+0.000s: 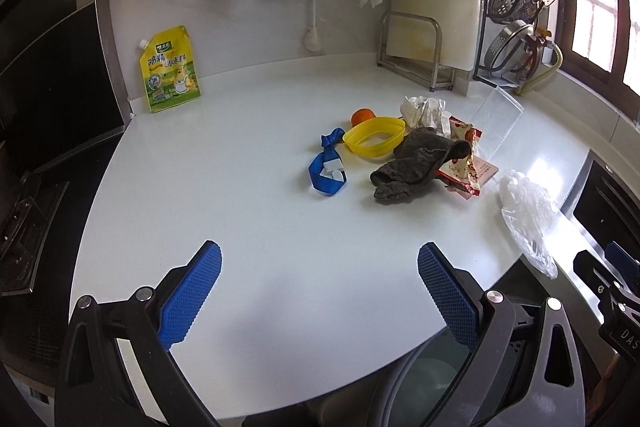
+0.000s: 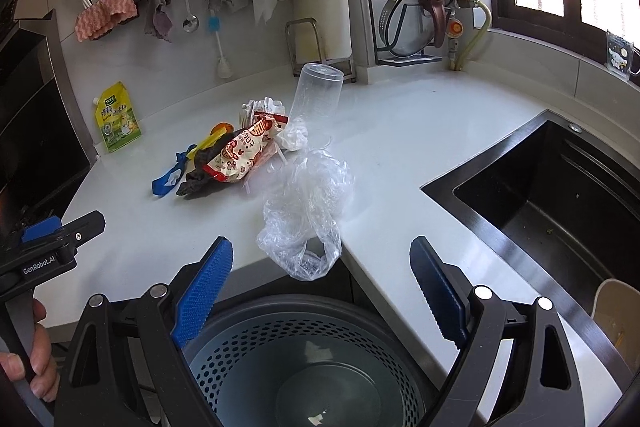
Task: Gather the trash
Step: 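Reach the right tool to the clear plastic bag and close on it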
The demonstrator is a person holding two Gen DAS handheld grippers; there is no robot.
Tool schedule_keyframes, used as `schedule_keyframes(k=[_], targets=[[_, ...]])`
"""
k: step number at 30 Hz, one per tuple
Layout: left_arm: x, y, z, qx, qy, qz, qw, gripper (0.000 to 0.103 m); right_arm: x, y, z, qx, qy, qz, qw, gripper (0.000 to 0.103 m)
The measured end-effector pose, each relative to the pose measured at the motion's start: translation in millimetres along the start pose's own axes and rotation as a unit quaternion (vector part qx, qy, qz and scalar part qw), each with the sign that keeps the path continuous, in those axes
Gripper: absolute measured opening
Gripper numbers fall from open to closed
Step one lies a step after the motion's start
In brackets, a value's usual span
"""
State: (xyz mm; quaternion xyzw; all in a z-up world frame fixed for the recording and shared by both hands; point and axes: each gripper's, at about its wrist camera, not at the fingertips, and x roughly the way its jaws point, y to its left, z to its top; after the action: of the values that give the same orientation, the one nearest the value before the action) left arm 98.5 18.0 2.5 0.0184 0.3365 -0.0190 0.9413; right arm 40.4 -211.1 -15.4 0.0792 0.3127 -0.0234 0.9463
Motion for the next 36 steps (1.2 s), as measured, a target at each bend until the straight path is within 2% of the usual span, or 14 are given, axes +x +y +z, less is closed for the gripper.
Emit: schedule_keyframes(k=[10, 21, 28, 36], targets=[[47, 8, 29, 0.012, 0.004, 0.015, 0.9998, 0.097, 44, 1, 24, -0.002, 0.012, -0.004, 1.0, 0.086], [86, 20, 54, -0.014, 0.023, -0.014, 0.9995, 0.097, 77, -1, 41, 0.001, 0.031, -0.021, 0.999, 0.086], [103, 25, 57, -0.011, 0.037, -0.024, 0.9989, 0.097, 98, 4, 42, -0.004, 0.061, -0.042, 0.997, 0.086], [121, 31, 64, 0.0, 0.057, -0.025, 0.9981, 0.097, 105, 2, 40, -0.003, 0.055, -0.052, 0.997, 0.086]])
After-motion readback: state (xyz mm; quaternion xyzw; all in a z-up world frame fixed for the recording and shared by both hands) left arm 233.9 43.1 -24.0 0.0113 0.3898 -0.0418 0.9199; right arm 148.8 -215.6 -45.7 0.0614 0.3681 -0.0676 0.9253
